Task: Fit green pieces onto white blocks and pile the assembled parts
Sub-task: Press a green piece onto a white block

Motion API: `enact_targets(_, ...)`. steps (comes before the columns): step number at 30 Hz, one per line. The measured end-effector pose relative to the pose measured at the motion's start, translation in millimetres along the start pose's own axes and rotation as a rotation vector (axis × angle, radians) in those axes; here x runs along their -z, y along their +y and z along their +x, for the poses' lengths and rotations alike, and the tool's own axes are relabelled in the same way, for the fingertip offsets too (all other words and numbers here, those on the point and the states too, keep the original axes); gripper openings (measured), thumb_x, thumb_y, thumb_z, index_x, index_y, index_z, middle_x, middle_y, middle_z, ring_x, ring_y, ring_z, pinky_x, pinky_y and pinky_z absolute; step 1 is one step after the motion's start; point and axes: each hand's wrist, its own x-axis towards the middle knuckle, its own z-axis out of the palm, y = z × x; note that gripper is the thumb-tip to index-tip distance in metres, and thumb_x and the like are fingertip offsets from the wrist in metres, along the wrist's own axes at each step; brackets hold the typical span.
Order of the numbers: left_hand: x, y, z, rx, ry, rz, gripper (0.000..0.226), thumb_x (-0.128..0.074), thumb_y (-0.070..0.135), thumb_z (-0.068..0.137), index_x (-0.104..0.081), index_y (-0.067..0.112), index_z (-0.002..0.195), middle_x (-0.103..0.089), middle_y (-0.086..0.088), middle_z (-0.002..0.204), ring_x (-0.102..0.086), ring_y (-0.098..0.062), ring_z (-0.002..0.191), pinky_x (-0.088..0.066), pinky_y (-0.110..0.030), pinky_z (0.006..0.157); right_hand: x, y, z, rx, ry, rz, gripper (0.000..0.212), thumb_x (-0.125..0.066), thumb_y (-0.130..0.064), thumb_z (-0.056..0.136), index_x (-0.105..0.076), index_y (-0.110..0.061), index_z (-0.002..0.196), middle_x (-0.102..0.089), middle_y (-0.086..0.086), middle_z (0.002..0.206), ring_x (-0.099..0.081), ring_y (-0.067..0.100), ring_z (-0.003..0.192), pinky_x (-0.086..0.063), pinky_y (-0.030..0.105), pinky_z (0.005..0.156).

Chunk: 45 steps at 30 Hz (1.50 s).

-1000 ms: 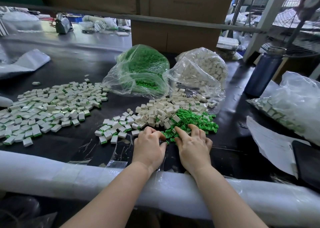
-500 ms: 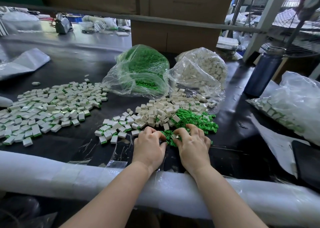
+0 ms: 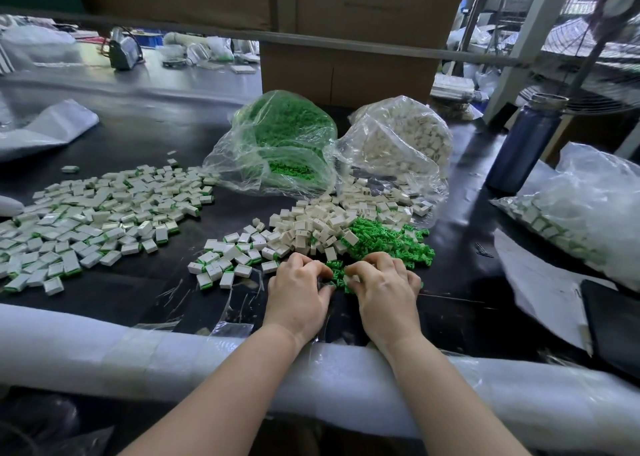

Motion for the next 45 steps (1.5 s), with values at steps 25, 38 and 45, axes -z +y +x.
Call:
enact_targets(25,7,2,1,0.072,0.004,-0.490,0.006,-0.067,0.019,0.084,-0.061,0.020,0.084,-0.061,0.010,0.073,-0.057,-0.005,0.070,-0.047,-0.018,0.072,10,-3,-5,-0.061,-0.034,0.031,0.018,-0.060,-0.037,0.087,-0.069,-0.028,0.100,-0.053,-0.010,0.108,-0.041,0.013,0.112,-0.020,0.029,0.087)
enact_targets(38,9,3,-1,0.065,-0.147,-0.705,0.015,-0.064,0.006,0.085,-0.061,0.020,0.084,-0.067,0.001,0.078,-0.068,-0.008,0.070,-0.056,-0.023,0.074,18,-2,-7,-0.150,0.082,0.731,0.013,-0.071,-0.008,0.081,-0.072,-0.021,0.080,-0.068,-0.010,0.072,-0.064,0.004,0.070,-0.050,0.015,0.067)
enact_targets(45,9,4,-1,0.067,-0.233,-0.735,0.011,-0.064,0.006,0.085,-0.065,0.017,0.086,-0.066,-0.003,0.079,-0.066,-0.005,0.065,-0.054,-0.017,0.070,24,1,-6,-0.205,0.040,1.022,0.025,-0.068,0.003,0.079,-0.069,-0.022,0.083,-0.067,0.000,0.073,-0.061,0.002,0.065,-0.051,0.016,0.065)
